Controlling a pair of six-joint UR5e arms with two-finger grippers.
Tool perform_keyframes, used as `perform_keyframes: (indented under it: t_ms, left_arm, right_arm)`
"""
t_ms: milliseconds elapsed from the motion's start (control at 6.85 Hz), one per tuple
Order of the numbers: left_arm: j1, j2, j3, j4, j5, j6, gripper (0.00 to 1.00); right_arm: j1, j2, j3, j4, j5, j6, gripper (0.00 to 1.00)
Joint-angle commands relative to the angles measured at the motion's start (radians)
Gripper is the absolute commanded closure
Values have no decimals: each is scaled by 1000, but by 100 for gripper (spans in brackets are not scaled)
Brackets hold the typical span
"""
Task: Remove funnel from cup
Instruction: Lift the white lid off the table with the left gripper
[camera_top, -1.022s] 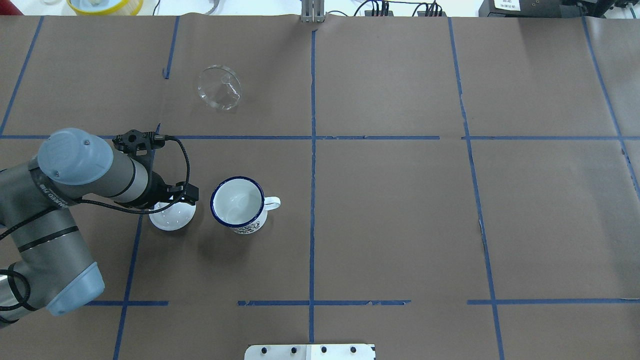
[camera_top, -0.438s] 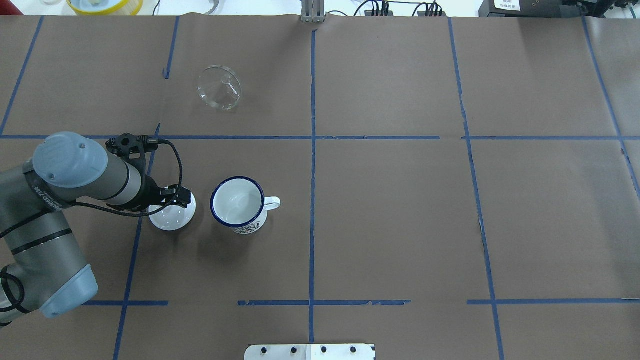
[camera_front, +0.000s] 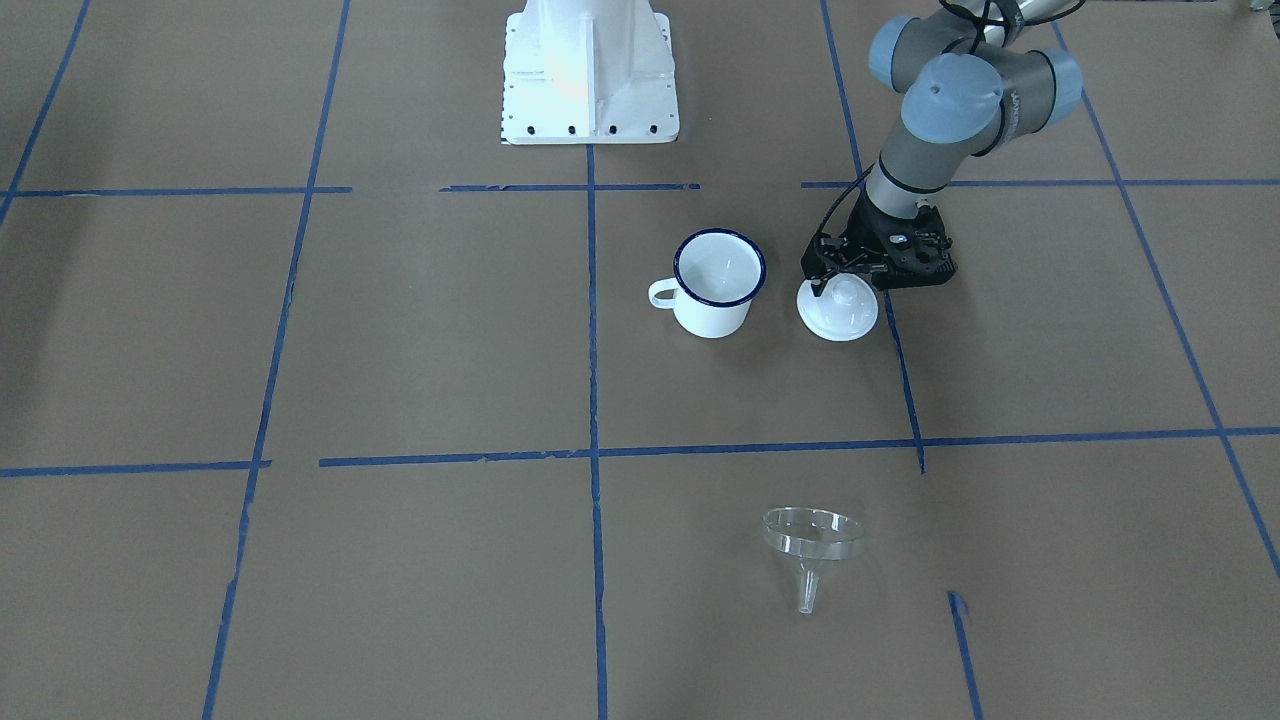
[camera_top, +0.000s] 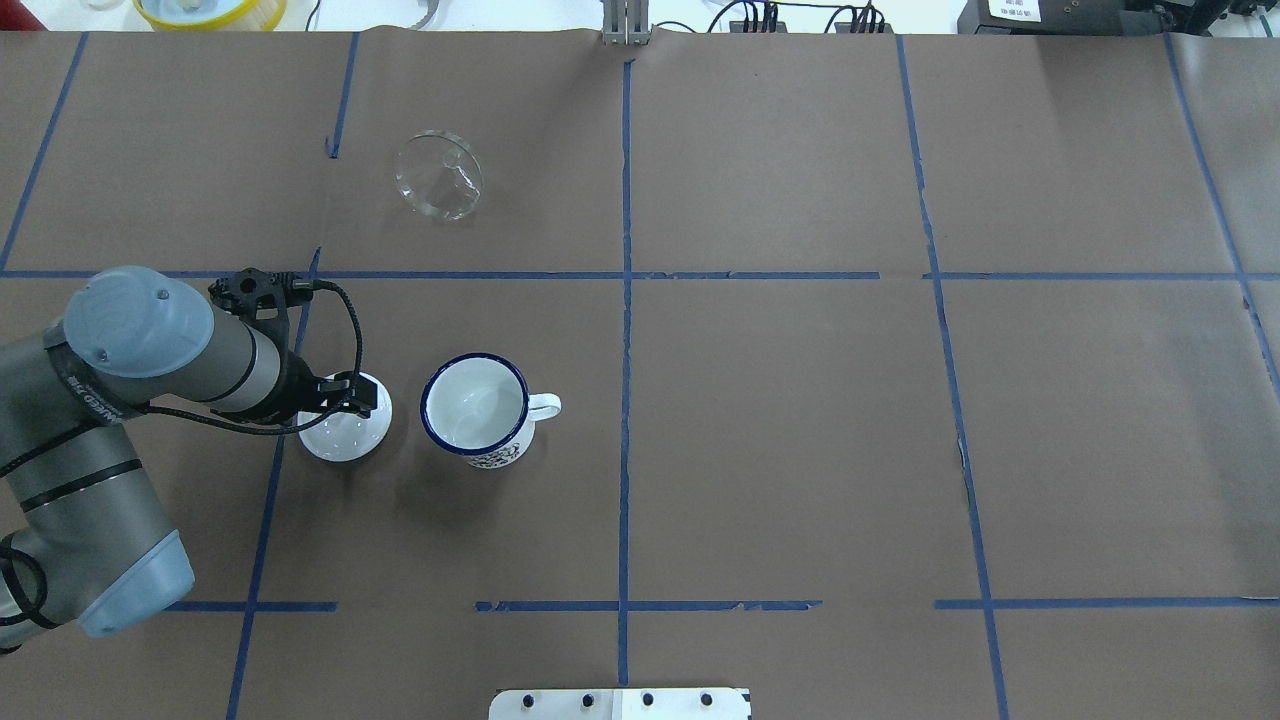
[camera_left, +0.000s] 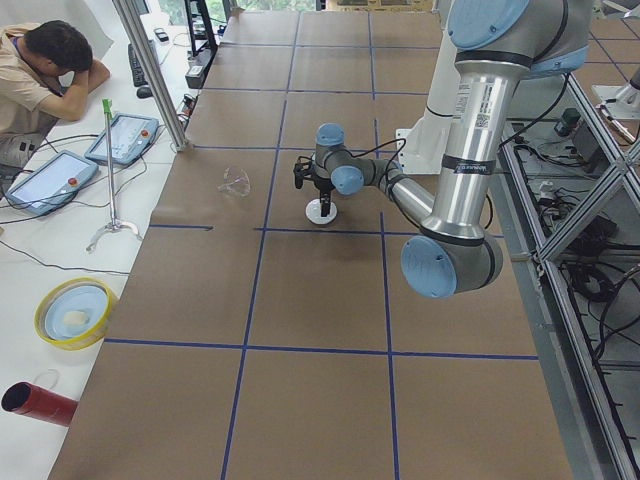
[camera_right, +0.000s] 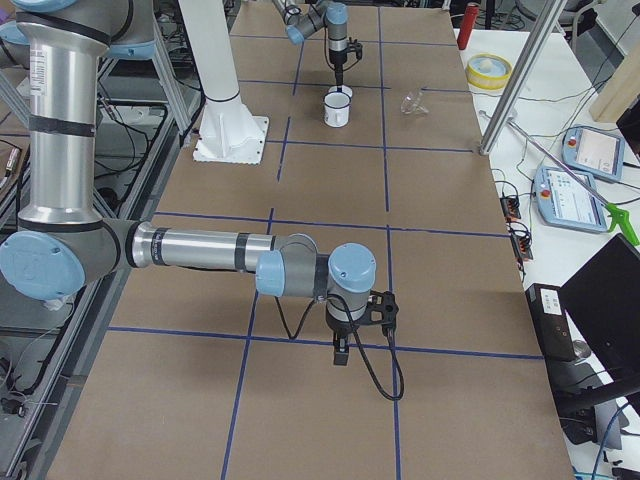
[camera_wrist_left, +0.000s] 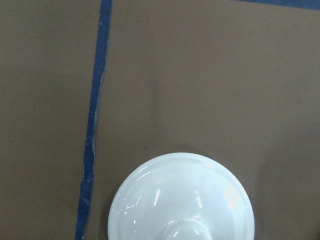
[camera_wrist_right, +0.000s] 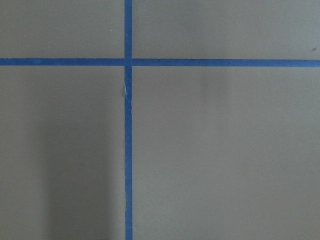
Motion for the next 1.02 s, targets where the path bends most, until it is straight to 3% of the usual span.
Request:
perform_keyframes:
  t_ms: [0,146,730,876]
  left_arm:
    - [1,-6,2,0,2,-3,49]
    - [1,-6,2,0,2,-1,55]
    - [-3,-6,-5,2,2,-1,56]
    - [-3,-7,-5,2,2,0,73]
  right_arm:
    - [0,0,0,0,0,0,0]
    - [0,0,0,0,0,0,0]
    - [0,0,0,0,0,0,0]
    - [0,0,0,0,0,0,0]
